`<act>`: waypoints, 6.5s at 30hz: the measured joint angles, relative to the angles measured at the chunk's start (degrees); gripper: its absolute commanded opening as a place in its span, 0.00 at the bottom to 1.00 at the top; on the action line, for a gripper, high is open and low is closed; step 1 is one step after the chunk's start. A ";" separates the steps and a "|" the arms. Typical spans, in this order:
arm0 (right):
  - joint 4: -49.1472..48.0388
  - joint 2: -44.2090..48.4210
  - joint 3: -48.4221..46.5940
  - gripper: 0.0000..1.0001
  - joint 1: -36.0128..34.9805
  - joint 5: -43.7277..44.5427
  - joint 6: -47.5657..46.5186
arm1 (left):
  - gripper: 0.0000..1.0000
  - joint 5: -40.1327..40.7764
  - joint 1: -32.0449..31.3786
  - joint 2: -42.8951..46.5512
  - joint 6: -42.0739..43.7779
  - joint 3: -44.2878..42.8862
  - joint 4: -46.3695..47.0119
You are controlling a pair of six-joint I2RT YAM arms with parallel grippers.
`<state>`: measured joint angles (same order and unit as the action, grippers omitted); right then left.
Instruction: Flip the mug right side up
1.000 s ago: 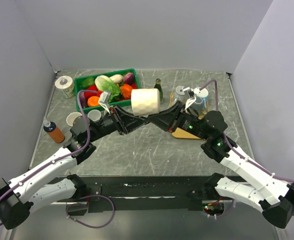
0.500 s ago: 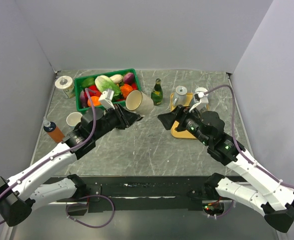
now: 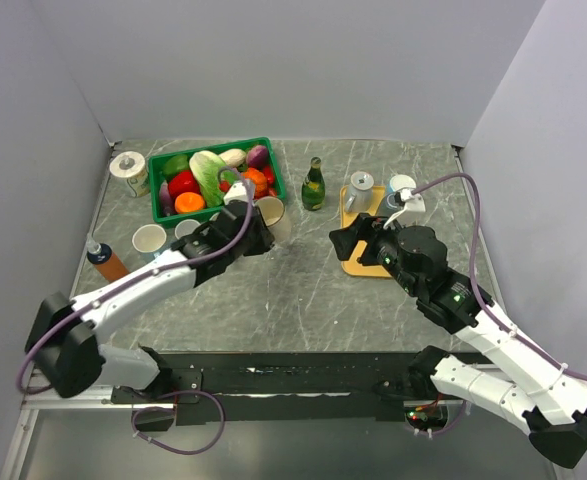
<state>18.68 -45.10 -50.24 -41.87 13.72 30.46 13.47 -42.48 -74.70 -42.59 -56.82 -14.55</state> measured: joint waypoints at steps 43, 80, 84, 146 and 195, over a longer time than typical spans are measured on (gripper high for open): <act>1.95 4.85 2.71 0.92 0.00 3.19 -4.44 | 0.08 16.00 -0.52 -21.35 10.49 4.15 20.72; 15.26 -11.32 -3.04 1.00 19.32 7.76 -5.25 | 0.96 11.58 -1.79 11.34 7.43 15.82 20.63; 14.53 -16.74 -3.58 1.00 24.00 7.58 -9.27 | 0.96 10.78 -1.81 19.06 8.48 17.09 15.91; -8.22 -51.34 -9.75 0.73 41.38 -27.19 -60.96 | 0.96 13.31 -1.81 32.22 11.28 22.45 9.55; 1.95 -18.95 -10.29 0.00 41.07 -34.12 -28.70 | 0.96 4.37 -1.81 28.83 11.41 21.64 11.82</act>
<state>20.62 -64.05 -60.53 -0.80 -20.40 1.76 17.85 -44.29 -45.87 -31.18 -35.18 -2.72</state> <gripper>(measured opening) 0.248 0.966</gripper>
